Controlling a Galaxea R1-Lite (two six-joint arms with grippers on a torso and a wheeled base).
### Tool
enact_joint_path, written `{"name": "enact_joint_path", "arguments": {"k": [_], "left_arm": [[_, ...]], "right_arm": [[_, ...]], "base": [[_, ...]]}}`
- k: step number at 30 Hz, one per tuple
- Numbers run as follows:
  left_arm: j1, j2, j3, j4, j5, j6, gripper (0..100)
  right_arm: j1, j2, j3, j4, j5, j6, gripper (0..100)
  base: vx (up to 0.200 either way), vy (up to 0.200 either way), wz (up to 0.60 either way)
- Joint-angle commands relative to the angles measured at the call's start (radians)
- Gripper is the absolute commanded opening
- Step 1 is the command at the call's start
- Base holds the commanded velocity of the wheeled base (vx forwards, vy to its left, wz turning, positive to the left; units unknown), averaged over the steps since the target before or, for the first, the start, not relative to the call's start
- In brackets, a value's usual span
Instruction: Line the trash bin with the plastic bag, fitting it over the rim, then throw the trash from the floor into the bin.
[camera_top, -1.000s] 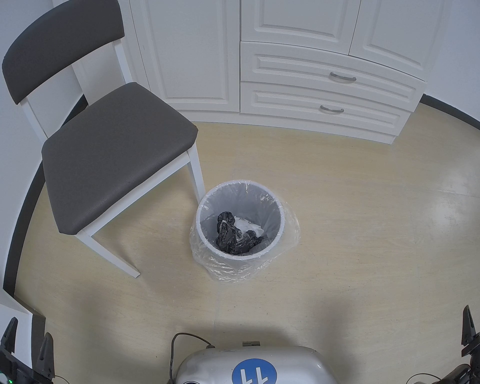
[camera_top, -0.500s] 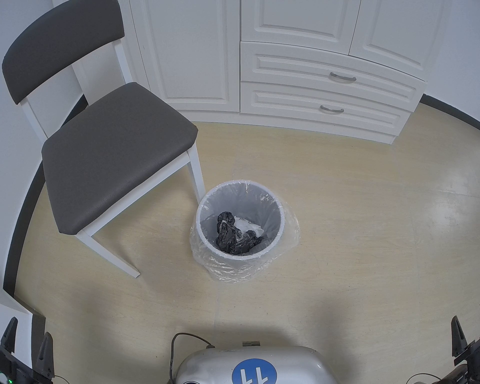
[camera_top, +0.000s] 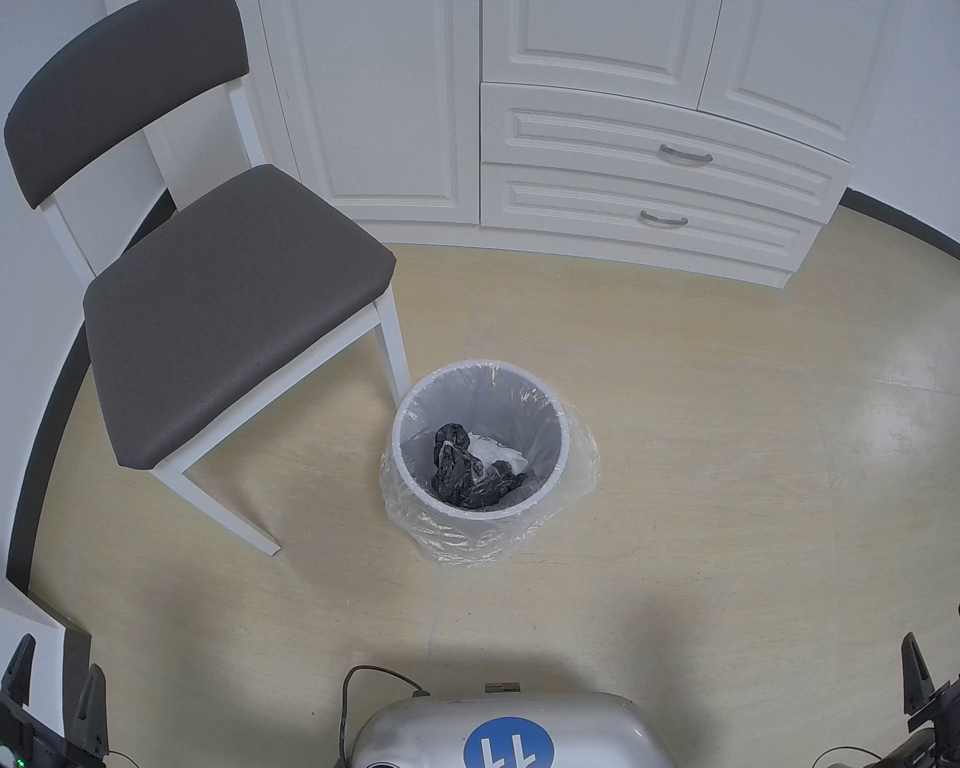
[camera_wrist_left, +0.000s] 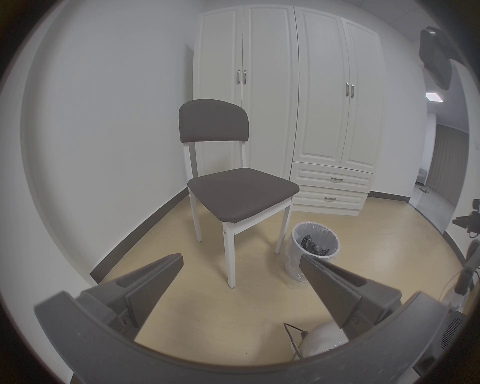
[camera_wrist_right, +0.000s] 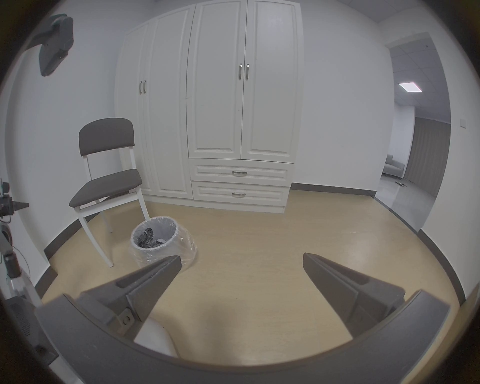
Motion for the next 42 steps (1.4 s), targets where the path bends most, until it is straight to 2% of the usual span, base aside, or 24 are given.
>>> {"name": "enact_joint_path", "arguments": {"k": [1,6,7,12,14,15,17,18,19,23,26,28,30,35,38,42], "left_arm": [[0.000,-0.014,0.016,0.000,0.000,0.005,100],[0.000,-0.014,0.016,0.000,-0.001,0.007,100],[0.000,-0.014,0.016,0.000,-0.001,0.007,100],[-0.001,-0.014,0.018,0.024,-0.020,0.037,100],[0.000,-0.014,0.016,0.032,-0.032,0.059,100],[0.000,-0.014,0.016,0.030,-0.034,0.062,100],[-0.001,-0.014,0.016,0.029,-0.034,0.063,100],[0.000,-0.014,0.016,0.030,-0.034,0.063,100],[-0.001,-0.014,0.018,0.029,-0.034,0.062,100],[0.000,-0.014,0.018,0.029,-0.034,0.056,100],[0.000,-0.014,0.018,0.030,-0.034,0.060,100],[-0.001,-0.014,0.018,0.029,-0.035,0.063,100],[-0.001,-0.014,0.018,0.029,-0.035,0.063,100],[0.000,-0.014,0.018,0.030,-0.034,0.057,100],[0.000,-0.014,0.018,0.029,-0.034,0.060,100],[0.000,-0.014,0.018,0.029,-0.034,0.059,100]], "right_arm": [[0.000,-0.015,0.015,0.002,0.007,0.027,100],[0.000,-0.015,0.015,0.003,0.008,0.051,100],[0.002,-0.013,0.013,0.009,0.010,0.088,100],[0.000,-0.015,0.012,0.019,0.056,0.054,100],[0.000,-0.015,0.010,0.023,0.051,0.064,100],[0.000,-0.015,0.010,0.022,0.037,0.070,100],[0.000,-0.015,0.010,0.019,-0.073,0.110,100],[0.000,-0.015,0.010,0.019,-0.079,0.111,100],[0.000,-0.015,0.012,0.015,-0.141,0.116,100],[0.000,-0.015,0.013,0.011,-0.168,0.119,100],[0.000,-0.015,0.013,0.017,-0.122,0.094,100],[0.000,-0.015,0.013,0.019,-0.023,0.039,100],[0.000,-0.015,0.013,0.022,0.043,0.022,100],[0.000,-0.015,0.010,0.022,0.073,0.015,100],[0.002,-0.015,0.018,0.015,0.129,0.001,100],[0.002,-0.015,0.018,0.025,0.129,-0.008,100]], "base": [[0.000,0.000,0.00],[0.000,0.000,0.00],[0.000,0.000,0.00],[0.000,0.000,0.00],[0.000,0.000,0.00],[0.000,0.000,0.00],[0.000,0.000,0.00],[0.000,0.000,0.00],[0.000,0.000,0.00],[0.000,0.000,0.00],[0.000,0.000,0.00],[0.000,0.000,0.00],[0.000,0.000,0.00],[0.000,0.000,0.00],[0.000,0.000,0.00],[0.000,0.000,0.00]]}}
